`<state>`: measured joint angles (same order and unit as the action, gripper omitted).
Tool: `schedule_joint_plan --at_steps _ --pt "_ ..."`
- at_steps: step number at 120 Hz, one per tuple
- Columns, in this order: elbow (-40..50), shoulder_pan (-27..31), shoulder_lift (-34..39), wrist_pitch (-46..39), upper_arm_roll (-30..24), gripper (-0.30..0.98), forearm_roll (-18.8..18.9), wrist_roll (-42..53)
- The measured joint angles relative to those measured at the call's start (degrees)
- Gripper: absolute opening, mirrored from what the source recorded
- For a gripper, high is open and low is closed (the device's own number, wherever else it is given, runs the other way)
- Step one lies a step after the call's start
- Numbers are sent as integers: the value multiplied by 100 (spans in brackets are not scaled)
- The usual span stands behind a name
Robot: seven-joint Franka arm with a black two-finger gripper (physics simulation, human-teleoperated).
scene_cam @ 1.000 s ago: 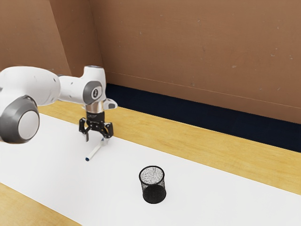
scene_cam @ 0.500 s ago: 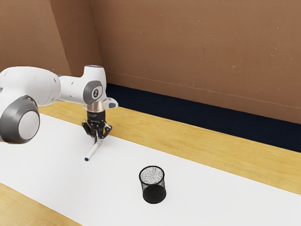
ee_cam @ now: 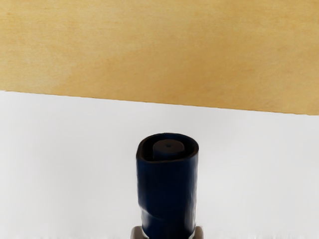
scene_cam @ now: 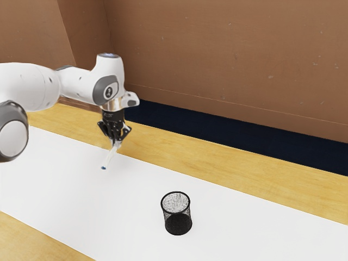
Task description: Put the marker into the pen holder.
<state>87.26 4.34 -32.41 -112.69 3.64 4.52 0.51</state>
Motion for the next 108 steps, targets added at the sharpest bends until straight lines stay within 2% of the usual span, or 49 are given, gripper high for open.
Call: schedule_joint_plan --at_steps 19,33,66,86,108 --pt "1037 -115 1079 -594 -420 -10 540 -76" --pt "1936 -345 1851 -1430 -644 -10 782 -163" --pt "2810 -703 2554 -2775 -1011 -10 930 -459" --pt "3681 -933 3344 -3111 -1504 -10 974 -842" --pt "4230 -1023 3813 -3264 -1958 -10 1137 -1406"
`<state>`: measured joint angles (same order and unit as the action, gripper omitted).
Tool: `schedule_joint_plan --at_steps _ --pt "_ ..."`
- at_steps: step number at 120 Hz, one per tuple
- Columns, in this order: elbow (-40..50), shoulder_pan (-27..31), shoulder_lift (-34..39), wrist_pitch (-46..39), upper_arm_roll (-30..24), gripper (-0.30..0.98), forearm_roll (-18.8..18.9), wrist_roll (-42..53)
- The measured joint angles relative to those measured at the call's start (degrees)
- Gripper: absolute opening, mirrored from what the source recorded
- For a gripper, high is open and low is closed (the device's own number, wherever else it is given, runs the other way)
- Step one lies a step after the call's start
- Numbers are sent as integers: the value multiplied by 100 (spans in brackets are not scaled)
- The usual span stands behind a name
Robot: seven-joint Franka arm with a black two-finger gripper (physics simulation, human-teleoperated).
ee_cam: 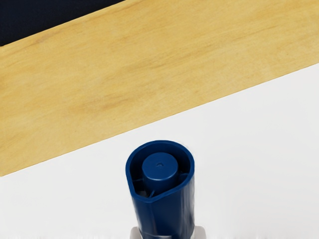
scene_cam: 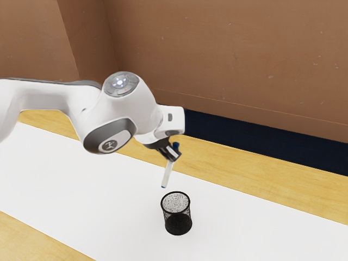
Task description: Put the marker into the pen holder.
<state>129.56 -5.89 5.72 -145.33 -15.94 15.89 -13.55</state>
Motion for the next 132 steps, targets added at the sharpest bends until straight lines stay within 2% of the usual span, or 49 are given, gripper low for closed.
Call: schedule_joint_plan --at_steps 55,76,88,99,115,132 --pt "243 134 142 -77 -476 -10 43 -1187" --pt "246 136 129 -46 -505 28 -69 -1406" --pt "193 164 102 -5 -414 43 -108 -1490" --pt "-696 393 -90 406 1 52 -175 -1529" --pt "-2605 339 -369 2074 683 60 -521 -1342" --pt "-3716 538 -716 3568 1209 64 -935 -988"
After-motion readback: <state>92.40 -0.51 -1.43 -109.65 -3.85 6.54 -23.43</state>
